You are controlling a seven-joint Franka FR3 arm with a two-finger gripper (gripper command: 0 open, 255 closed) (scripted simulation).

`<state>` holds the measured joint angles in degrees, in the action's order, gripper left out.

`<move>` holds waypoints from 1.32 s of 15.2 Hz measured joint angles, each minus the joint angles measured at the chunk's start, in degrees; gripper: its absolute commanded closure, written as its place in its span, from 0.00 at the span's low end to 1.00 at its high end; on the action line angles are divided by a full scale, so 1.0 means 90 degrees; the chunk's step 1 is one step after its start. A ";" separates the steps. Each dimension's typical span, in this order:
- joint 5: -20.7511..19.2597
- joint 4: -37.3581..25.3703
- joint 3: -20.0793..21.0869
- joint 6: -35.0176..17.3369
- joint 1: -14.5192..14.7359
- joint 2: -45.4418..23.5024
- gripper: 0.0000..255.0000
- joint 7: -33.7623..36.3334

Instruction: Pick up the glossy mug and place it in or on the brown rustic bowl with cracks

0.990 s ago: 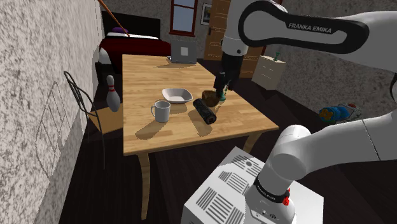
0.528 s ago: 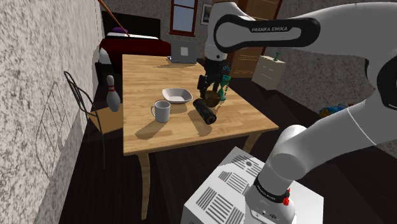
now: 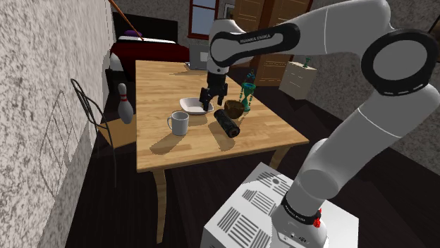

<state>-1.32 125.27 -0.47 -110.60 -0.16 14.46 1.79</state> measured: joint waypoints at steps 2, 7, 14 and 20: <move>0.0056 -0.0293 -0.0050 -0.0199 -0.0020 -0.0501 0.00 -0.0066; 0.0235 -0.1193 -0.0100 -0.0471 -0.0041 -0.1695 0.00 -0.0164; 0.0516 -0.2795 -0.0129 -0.0602 -0.0141 -0.3477 0.00 -0.0339; 0.0591 -0.3186 -0.0107 -0.0824 -0.0155 -0.4104 0.00 -0.0361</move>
<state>4.00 96.60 -1.44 -118.02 -1.56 -22.48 -1.46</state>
